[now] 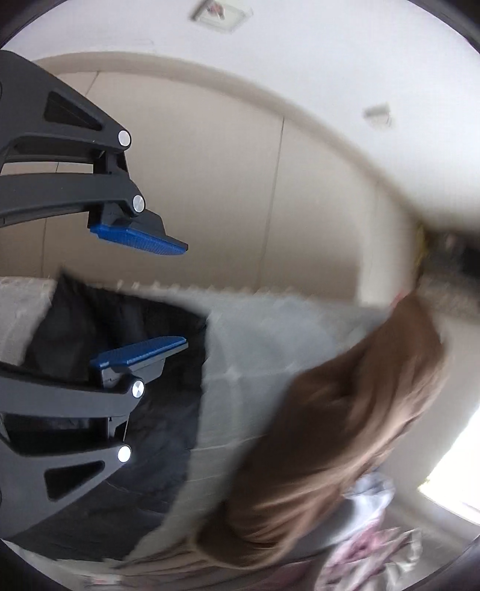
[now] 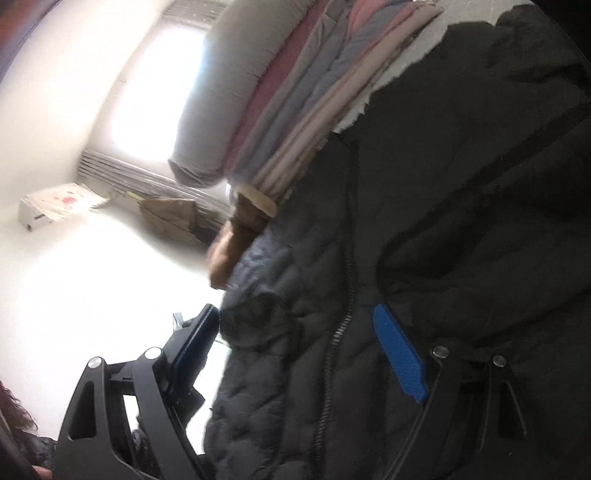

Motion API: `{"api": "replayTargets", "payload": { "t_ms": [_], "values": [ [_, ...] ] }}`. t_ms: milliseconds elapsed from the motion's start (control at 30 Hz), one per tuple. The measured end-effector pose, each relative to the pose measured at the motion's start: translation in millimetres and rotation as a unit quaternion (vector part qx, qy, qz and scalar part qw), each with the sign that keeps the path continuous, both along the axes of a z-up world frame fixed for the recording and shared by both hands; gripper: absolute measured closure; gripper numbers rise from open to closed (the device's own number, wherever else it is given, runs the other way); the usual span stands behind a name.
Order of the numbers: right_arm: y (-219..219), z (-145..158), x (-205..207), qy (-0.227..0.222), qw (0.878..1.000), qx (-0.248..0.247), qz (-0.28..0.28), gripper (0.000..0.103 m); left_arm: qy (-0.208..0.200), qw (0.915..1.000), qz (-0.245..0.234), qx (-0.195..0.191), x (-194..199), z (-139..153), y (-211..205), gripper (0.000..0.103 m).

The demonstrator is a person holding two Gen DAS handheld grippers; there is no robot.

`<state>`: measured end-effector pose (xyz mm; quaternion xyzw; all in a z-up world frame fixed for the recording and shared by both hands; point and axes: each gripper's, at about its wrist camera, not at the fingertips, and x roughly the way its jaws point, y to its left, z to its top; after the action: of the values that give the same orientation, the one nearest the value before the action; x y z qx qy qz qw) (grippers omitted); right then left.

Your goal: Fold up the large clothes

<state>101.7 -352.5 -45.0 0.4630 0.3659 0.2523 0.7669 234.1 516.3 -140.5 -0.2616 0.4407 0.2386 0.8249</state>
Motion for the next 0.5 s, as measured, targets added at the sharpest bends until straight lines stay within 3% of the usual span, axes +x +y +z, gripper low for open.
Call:
{"api": "replayTargets", "payload": {
  "t_ms": [67, 167, 300, 433, 500],
  "values": [
    [0, -2, 5, 0.005, 0.999, 0.048, 0.012, 0.020, -0.022, 0.9992, -0.014, 0.030, -16, 23, -13, 0.060],
    [20, -11, 27, 0.030, 0.993, 0.099, 0.055, 0.020, -0.047, 0.9909, -0.117, 0.046, -26, 53, -74, 0.060],
    [55, -20, 73, 0.044, 0.983, 0.151, 0.096, 0.020, -0.056, 0.9611, -0.269, 0.032, -33, 72, -179, 0.059],
    [83, -42, 129, 0.082, 0.974, 0.172, 0.126, 0.020, -0.070, 0.9294, -0.361, 0.035, -42, 87, -264, 0.058],
    [100, -53, 146, 0.104, 0.966, 0.182, 0.149, 0.020, -0.077, 0.9199, -0.383, 0.037, -47, 91, -291, 0.053]
  ]
}}
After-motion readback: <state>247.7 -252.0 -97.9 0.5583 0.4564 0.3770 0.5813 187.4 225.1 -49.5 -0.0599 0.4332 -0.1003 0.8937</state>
